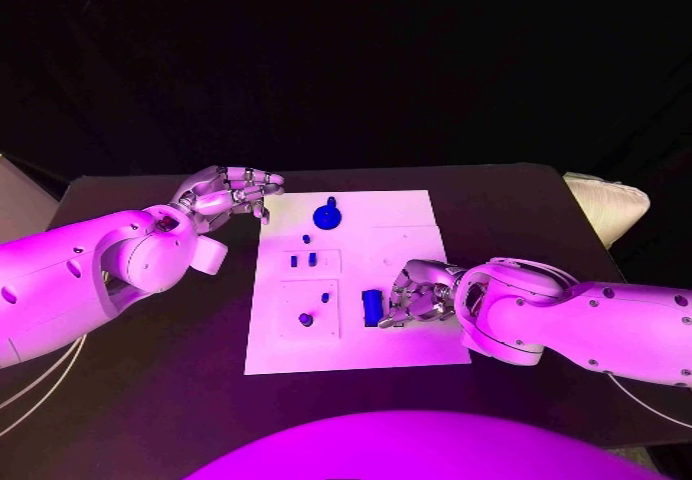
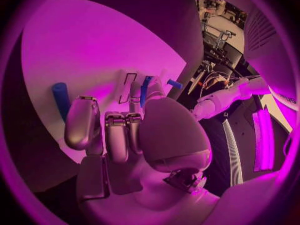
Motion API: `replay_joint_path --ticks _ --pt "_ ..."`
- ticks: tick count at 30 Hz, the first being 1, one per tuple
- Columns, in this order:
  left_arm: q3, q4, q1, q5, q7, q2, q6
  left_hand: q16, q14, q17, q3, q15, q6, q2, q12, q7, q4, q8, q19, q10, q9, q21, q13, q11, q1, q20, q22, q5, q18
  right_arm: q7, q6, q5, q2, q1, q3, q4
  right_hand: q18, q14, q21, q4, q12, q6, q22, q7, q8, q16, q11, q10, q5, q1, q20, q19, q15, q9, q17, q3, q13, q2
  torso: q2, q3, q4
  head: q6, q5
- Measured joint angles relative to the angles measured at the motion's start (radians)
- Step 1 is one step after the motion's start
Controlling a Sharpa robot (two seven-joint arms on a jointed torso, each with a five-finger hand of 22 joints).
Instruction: Assemble the parts on the task board
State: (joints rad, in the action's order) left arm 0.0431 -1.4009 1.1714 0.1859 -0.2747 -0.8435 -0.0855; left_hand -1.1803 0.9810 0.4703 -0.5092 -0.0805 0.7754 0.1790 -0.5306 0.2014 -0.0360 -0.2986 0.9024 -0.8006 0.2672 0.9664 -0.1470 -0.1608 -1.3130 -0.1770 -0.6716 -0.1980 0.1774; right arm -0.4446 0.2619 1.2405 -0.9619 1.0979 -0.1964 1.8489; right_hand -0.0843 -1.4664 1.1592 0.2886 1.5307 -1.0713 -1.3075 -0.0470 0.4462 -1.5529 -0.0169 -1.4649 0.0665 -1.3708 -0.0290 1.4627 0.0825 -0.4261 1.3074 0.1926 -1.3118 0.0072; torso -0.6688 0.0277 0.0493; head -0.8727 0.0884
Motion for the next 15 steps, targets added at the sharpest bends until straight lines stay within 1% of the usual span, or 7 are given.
replay_joint_path --ticks 5,10,11,12,13,14,15 --pt "0.0 0.001 0.0 0.001 0.0 0.0 0.0 0.0 0.0 0.0 0.0 0.0 0.0 0.0 0.0 0.0 0.0 0.0 0.0 0.0 0.0 0.0 0.0 0.0 0.0 0.0 0.0 0.0 0.0 0.0 -0.001 0.002 0.001 0.0 0.0 -0.002 0.0 0.0 0.0 0.005 -0.003 -0.001 0.0 0.001 -0.001 0.0 -0.002 -0.002 -0.005 0.017 0.0 0.0 0.0 0.001 0.0 -0.006 0.007 -0.013 0.0 0.0 0.0004 0.0 0.0" --pt "0.0 0.002 0.0 0.001 0.001 0.0 0.0 0.0 0.0 0.0 0.0 0.0 0.0 0.0 0.0 0.0 0.0 0.0 0.0 0.0 0.0 0.0 0.0 0.0 0.0 0.0 0.0 0.0 0.0 0.0 -0.001 0.003 0.002 0.0 0.0 -0.004 0.0 0.0 0.0 0.006 -0.001 -0.003 0.0 0.003 -0.001 0.0 -0.003 -0.003 -0.005 0.066 0.0 0.0 0.0 0.002 0.0 -0.016 0.005 -0.003 0.0 0.0001 0.0004 0.0 0.0" --pt "0.0 0.002 0.0 0.002 0.001 0.0 0.0 0.0 0.0 0.0 0.0 0.0 0.0 0.0 0.0 0.0 0.0 0.0 0.0 0.0 0.0 0.0 0.0 0.0 0.0 0.0 0.0 0.0 0.0 0.0 -0.001 0.003 0.002 0.0 0.001 -0.004 0.0 0.0 0.0 0.004 -0.001 -0.003 0.0 0.003 -0.001 0.0 -0.007 -0.007 -0.004 0.085 0.0 0.0 0.001 0.002 0.0 -0.031 0.005 -0.021 0.0 0.0001 0.0004 0.0 0.0" --pt "0.0 0.002 0.0 0.002 0.001 0.0 0.0 0.0 0.0 0.0 0.0 0.0 0.0 0.0 0.0 0.0 0.0 0.0 0.0 0.0 0.0 0.0 0.0 0.0 0.0 0.0 0.0 0.0 0.0 0.0 -0.001 0.003 0.001 0.0 0.001 -0.004 0.0 0.0 -0.002 0.001 -0.001 -0.003 0.0 0.003 -0.001 0.0 -0.007 -0.007 0.001 0.109 0.0 0.0 0.001 0.003 0.0 -0.059 0.004 -0.049 0.0 0.0002 0.0003 0.0 0.0" --pt "0.0 0.002 0.0 0.002 0.001 0.0 0.0 0.0 0.0 0.0 0.0 0.0 0.0 0.0 0.0 0.0 0.0 0.0 0.0 0.0 0.0 0.0 0.0 0.0 0.0 0.0 0.0 0.0 0.0 0.0 -0.001 0.003 0.0 0.0 0.001 -0.004 0.0 0.0 -0.005 0.004 -0.001 -0.003 0.0 0.003 -0.001 0.0 -0.007 -0.007 0.011 0.133 0.0 0.0 0.001 0.008 0.0 -0.105 0.004 -0.09 0.0 0.0001 0.0003 0.0 0.0" --pt "0.0 0.002 0.0 0.002 0.001 0.0 0.0 0.0 0.0 0.0 0.0 0.0 0.0 0.0 0.0 0.0 0.0 0.0 0.0 0.0 0.0 0.0 0.0 0.0 0.0 0.0 0.0 0.0 0.0 0.001 -0.001 0.003 -0.001 -0.001 0.001 -0.004 0.0 0.0 -0.005 0.004 -0.001 -0.003 0.0 0.003 -0.001 0.0 -0.006 -0.006 0.013 0.142 0.0 0.0 0.001 0.009 0.0 -0.123 0.004 -0.111 0.0 0.0001 0.0003 0.0 0.0" --pt "0.0 0.002 0.0 0.002 0.001 0.0 0.0 0.0 0.0 0.0 0.0 0.0 0.0 0.0 0.0 0.0 0.0 0.0 0.0 0.0 0.0 0.0 0.0 0.0 0.0 0.0 0.0 0.0 0.0 0.002 -0.002 0.003 -0.004 -0.001 0.001 -0.003 0.0 0.0 -0.005 0.004 -0.001 -0.003 0.0 0.003 -0.001 0.0 -0.005 -0.005 0.023 0.147 0.0 0.0 0.001 0.011 0.0 -0.131 0.004 -0.124 0.0 0.0001 0.0003 0.0 0.001"
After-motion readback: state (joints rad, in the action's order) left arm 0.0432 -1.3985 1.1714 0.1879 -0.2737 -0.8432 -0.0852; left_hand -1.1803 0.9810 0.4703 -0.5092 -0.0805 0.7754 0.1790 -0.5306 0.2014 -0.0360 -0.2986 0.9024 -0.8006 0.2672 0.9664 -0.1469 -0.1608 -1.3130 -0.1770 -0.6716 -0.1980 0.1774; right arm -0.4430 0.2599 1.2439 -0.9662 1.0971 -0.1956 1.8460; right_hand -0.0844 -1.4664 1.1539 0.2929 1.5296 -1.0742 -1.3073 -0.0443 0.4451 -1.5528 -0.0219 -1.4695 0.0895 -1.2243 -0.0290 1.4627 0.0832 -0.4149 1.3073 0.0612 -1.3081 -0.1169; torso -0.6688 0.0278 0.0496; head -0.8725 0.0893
